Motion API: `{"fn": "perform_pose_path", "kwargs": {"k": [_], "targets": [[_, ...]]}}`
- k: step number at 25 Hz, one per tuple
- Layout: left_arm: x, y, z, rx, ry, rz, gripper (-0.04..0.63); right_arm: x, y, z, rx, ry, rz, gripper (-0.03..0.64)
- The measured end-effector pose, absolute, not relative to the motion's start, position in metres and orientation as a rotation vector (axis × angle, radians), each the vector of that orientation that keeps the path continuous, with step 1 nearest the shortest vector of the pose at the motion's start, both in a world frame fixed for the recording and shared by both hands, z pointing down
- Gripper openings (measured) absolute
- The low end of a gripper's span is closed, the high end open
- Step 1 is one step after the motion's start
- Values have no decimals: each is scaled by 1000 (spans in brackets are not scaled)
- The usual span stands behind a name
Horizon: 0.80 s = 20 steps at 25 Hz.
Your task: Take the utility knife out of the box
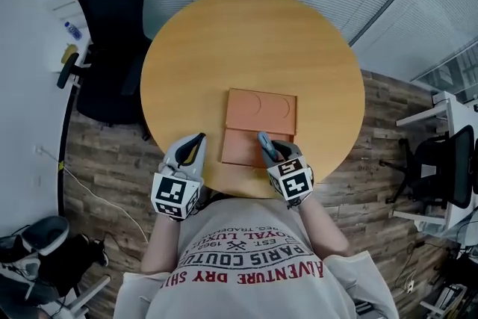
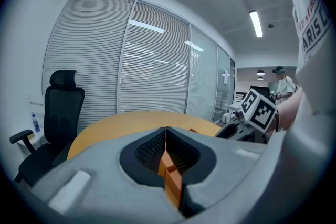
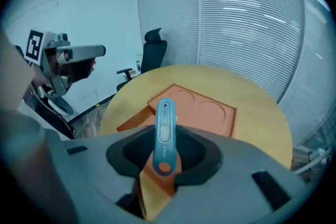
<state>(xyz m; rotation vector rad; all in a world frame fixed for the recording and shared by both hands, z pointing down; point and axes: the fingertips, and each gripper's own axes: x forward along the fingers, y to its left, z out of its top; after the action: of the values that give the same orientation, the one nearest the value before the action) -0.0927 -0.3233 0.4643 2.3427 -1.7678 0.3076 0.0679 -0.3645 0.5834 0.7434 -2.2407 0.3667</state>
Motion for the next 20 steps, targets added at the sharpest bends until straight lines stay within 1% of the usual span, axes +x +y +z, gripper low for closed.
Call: {"fn": "perform_pose_path", "kwargs": {"k": [13, 20], "targets": [[-57, -352, 417, 2499, -1738, 339, 11, 99, -388, 455, 1030, -2542, 281, 133], [-37, -359, 404, 2571, -1724, 369, 11, 122, -397, 423, 1191, -2608, 272, 133]]}}
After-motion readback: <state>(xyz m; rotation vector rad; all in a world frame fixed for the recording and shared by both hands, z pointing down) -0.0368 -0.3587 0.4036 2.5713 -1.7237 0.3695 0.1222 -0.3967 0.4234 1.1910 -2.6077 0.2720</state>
